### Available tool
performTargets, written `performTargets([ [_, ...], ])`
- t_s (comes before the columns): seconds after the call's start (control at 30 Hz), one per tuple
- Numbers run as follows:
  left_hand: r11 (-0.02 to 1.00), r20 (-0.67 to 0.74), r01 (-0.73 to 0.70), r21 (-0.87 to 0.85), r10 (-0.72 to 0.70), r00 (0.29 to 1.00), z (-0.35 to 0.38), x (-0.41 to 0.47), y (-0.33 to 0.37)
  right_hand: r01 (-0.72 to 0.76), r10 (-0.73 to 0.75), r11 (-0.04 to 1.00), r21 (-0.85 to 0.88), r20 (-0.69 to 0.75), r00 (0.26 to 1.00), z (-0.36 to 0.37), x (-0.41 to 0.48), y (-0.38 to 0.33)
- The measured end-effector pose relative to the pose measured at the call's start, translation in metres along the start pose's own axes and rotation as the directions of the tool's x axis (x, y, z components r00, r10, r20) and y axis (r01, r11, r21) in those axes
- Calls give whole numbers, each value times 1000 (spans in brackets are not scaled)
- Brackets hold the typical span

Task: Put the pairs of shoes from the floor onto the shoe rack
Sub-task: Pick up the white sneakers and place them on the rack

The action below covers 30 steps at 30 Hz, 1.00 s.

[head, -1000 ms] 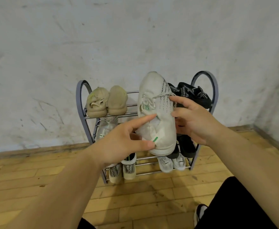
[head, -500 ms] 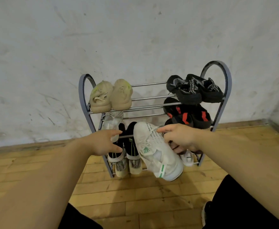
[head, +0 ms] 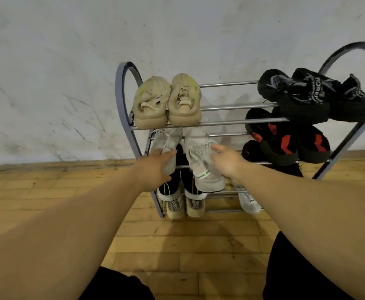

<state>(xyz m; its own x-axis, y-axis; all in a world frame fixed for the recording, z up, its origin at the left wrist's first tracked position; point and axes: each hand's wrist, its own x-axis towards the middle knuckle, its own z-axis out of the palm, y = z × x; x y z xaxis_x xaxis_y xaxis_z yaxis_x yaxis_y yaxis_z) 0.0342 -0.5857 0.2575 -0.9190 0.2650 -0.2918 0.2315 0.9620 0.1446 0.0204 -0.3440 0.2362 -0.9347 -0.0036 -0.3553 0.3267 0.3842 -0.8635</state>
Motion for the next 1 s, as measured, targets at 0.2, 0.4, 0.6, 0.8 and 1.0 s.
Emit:
performTargets([
  [0.2,999,-63,-5,43,7,998,8,10,-5,-154,145,988,10,277,950,-6,-20,0],
  [0.4,1000,-101,0,5,0,995,10,11,-9,-116,70,974,197,225,972,-19,-24,5],
  [0.6,993,-139,-41,-112,25,990,6,4,-14,-33,-14,918,395,117,993,-9,-22,-2],
  [0.8,987,-194,-47,-154,17,981,4,-2,-19,45,-64,917,397,36,997,8,-3,-10],
  [1.0,977,-195,-39,-212,-3,981,4,-4,-23,104,-104,994,42,-13,995,28,8,-10],
])
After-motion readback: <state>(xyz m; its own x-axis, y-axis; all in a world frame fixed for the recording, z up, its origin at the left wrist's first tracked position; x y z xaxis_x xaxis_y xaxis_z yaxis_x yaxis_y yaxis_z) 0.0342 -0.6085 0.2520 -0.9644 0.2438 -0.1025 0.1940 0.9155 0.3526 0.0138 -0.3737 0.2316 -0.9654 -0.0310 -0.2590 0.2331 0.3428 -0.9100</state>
